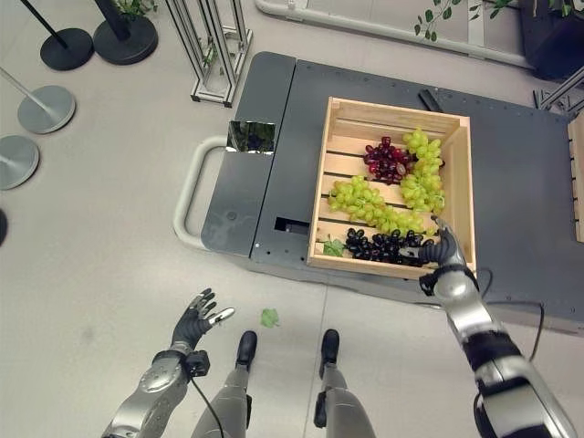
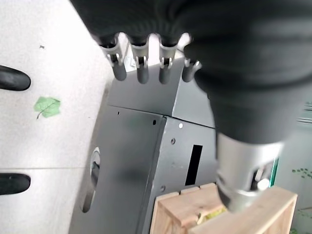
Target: Pick up the fruits from the basket on one side to the basket on the other side
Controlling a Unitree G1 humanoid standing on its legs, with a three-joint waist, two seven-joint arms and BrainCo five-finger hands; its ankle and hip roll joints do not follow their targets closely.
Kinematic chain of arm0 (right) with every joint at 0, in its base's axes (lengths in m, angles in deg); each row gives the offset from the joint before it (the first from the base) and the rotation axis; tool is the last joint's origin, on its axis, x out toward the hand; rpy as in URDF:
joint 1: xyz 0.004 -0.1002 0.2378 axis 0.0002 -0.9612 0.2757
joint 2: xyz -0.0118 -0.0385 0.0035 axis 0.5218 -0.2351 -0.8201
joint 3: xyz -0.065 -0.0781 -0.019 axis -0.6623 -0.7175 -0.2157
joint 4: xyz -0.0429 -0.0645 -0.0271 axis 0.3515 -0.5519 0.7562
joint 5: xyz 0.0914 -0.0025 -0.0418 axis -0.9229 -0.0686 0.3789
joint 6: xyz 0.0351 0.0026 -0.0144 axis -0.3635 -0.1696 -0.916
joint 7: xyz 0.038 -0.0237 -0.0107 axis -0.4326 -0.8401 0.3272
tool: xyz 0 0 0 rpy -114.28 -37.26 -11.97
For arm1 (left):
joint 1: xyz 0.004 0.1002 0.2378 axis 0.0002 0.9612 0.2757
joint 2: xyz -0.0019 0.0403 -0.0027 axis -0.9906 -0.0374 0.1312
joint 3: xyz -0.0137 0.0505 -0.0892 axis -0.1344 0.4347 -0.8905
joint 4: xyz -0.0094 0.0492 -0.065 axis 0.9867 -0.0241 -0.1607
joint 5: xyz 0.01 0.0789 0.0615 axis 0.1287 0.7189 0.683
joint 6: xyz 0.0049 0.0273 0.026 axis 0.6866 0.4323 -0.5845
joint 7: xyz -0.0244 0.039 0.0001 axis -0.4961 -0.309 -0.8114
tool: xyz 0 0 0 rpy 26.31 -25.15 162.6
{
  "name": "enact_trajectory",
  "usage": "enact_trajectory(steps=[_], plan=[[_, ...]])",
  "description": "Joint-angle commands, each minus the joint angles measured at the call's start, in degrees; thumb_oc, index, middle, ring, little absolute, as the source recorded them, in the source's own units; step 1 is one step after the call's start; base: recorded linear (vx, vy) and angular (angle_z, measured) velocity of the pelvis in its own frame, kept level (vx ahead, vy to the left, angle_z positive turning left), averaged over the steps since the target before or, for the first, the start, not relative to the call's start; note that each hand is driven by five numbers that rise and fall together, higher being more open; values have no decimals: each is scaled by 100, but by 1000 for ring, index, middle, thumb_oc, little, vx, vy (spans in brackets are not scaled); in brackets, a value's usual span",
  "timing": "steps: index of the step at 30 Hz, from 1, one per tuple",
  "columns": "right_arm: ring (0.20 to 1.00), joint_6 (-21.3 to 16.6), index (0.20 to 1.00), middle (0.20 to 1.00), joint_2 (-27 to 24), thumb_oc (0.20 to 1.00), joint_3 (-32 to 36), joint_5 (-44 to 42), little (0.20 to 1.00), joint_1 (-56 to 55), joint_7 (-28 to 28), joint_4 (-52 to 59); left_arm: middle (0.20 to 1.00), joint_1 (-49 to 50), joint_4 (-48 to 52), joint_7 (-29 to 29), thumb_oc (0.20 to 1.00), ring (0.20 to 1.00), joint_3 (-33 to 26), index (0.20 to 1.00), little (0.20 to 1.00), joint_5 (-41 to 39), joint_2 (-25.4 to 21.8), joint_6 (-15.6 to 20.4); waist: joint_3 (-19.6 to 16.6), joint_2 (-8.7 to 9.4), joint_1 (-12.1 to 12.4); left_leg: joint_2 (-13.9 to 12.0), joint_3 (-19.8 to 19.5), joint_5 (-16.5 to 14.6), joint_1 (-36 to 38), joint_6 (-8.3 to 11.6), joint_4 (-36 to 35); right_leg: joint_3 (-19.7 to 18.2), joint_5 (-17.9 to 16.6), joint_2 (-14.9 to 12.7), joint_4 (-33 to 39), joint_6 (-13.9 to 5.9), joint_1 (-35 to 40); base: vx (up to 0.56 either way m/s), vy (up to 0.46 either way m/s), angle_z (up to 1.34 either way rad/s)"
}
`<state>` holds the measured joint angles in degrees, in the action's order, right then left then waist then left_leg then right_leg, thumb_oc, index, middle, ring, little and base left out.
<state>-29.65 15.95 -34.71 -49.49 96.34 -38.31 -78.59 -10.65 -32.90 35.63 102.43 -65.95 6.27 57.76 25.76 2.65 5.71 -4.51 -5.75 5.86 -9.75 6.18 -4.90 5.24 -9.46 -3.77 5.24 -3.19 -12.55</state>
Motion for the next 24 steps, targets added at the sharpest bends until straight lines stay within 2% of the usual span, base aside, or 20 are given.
enact_trajectory(steps=[1, 4, 9, 17, 24], plan=[[1000, -27, 1000, 1000, -504, 1000, -458, 186, 1000, 424, -43, -277, 1000, 189, 342, 7, 1000, 1000, 83, 1000, 1000, 174, -56, 218, -133, 160, 25, 67, -105, -137, -74, -118, -10, -71, -170, -210, -24, -558, -163, 0, -20, 4], [1000, 18, 1000, 1000, -575, 1000, -659, 268, 1000, 658, -142, -570, 1000, 166, 412, 18, 1000, 1000, 101, 1000, 1000, 188, -98, 232, -85, 149, 29, 53, -104, -129, -92, -107, -10, -71, -166, -195, -24, -549, -185, 0, 0, 0], [1000, 101, 1000, 1000, -595, 1000, -1303, 568, 1000, 1728, -279, -1724, 1000, 48, 665, 50, 1000, 1000, 261, 1000, 1000, 238, -218, 239, 89, 63, 133, 67, -140, -53, -292, -94, -10, -62, -195, -185, -24, -549, -335, -22, -8, -1], [1000, 128, 1000, 1000, -396, 1000, -1680, 915, 1000, 2484, -250, -2384, 1000, -36, 838, 38, 1000, 1000, 325, 1000, 1000, 294, -178, 241, 258, 0, 230, 95, -229, 51, -600, -77, -10, 17, -224, -162, -24, -534, -537, -12, -12, 3], [1000, 167, 1000, 1000, -303, 1000, -1815, 1267, 1000, 2715, -205, -2770, 1000, -179, 954, -18, 1000, 1000, 398, 1000, 1000, 373, -137, 259, 401, -70, 346, 103, -323, 132, -889, -46, -10, 112, -237, -197, -24, -546, -706, -19, -14, 11]])
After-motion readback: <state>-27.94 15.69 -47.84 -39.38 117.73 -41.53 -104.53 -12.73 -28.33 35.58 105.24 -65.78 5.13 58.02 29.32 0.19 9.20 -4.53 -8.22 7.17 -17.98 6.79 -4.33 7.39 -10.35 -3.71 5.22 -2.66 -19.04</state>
